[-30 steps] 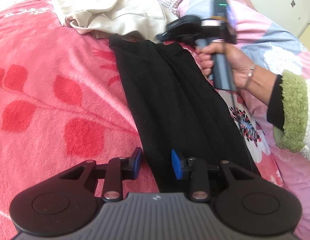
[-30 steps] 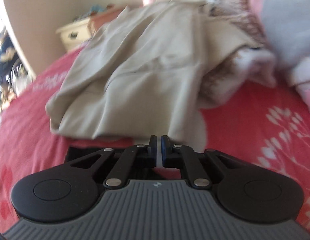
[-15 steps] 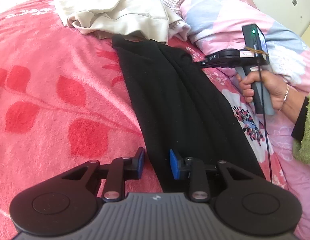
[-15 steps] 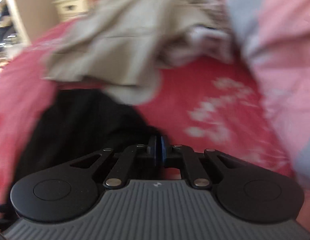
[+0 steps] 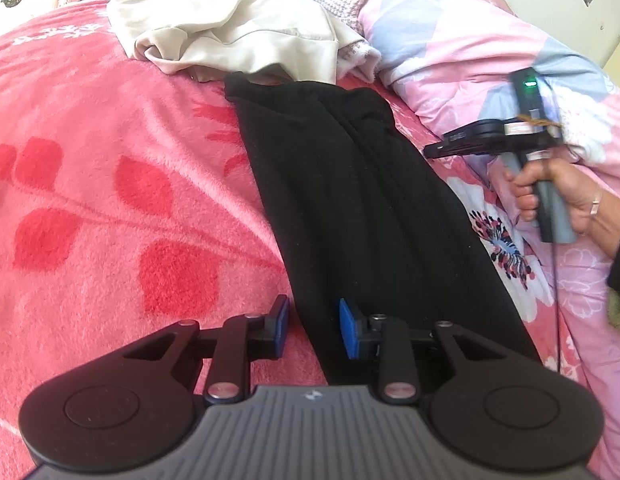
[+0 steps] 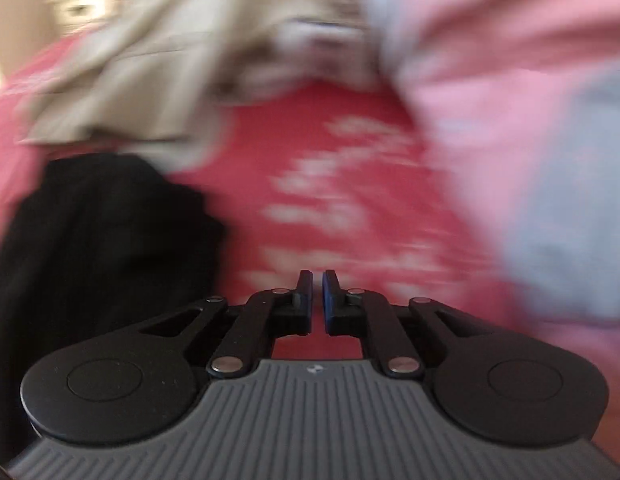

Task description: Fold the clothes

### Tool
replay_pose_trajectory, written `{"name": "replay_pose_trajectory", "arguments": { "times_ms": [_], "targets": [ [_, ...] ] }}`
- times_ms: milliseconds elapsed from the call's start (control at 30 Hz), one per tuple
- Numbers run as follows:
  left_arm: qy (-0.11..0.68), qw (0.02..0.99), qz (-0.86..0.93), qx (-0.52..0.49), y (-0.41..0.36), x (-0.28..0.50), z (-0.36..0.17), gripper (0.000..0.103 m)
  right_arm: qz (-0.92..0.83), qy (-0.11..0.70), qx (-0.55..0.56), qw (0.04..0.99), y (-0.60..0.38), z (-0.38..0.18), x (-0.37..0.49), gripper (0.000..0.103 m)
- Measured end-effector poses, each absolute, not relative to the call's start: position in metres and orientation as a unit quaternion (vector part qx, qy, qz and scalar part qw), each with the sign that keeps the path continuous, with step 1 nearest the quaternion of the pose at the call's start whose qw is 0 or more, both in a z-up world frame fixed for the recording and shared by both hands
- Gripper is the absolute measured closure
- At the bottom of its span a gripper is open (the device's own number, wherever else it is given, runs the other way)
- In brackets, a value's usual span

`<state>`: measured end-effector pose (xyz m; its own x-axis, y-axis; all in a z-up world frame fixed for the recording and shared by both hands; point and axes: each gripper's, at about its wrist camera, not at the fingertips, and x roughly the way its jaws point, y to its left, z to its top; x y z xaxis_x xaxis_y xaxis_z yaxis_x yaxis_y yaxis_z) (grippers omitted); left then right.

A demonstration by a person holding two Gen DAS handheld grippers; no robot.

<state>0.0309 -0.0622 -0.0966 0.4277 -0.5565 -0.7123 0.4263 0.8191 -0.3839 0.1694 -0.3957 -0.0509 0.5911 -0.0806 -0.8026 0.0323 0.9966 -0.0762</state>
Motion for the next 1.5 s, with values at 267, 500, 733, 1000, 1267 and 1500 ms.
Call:
{"name": "replay_pose_trajectory", "arguments": {
  "times_ms": [267, 500, 733, 1000, 1267, 1500],
  "targets": [
    [0.445, 0.844, -0.294, -0.057, -0.065, 0.03, -0.096, 0.073, 0.145, 0.489, -0.011, 0.86, -0.359, -0.029, 0.104, 0.101],
    [0.436, 0.85, -0.291, -0.048, -0.067, 0.027, -0.097, 0.073, 0.056, 0.475, -0.051, 0.877, -0.368, -0.022, 0.069, 0.098],
    [0.436, 0.849, -0.295, -0.043, -0.068, 0.028, -0.097, 0.072, 0.091, 0.514, -0.038, 0.852, -0.365, -0.042, 0.06, 0.084],
    [0.413, 0.867, -0.277, -0.029, -0.06, 0.024, -0.075, 0.071, 0.044, 0.496, -0.086, 0.863, -0.37, 0.005, 0.027, 0.087],
    [0.355, 0.862, -0.362, -0.004, -0.053, -0.031, -0.019, 0.071, 0.122, 0.469, -0.079, 0.871, -0.368, 0.093, -0.06, 0.086],
    [0.401, 0.798, -0.445, 0.062, -0.086, -0.097, -0.039, 0.07, 0.171, 0.502, 0.011, 0.847, -0.334, 0.053, -0.091, 0.085]
  ]
}}
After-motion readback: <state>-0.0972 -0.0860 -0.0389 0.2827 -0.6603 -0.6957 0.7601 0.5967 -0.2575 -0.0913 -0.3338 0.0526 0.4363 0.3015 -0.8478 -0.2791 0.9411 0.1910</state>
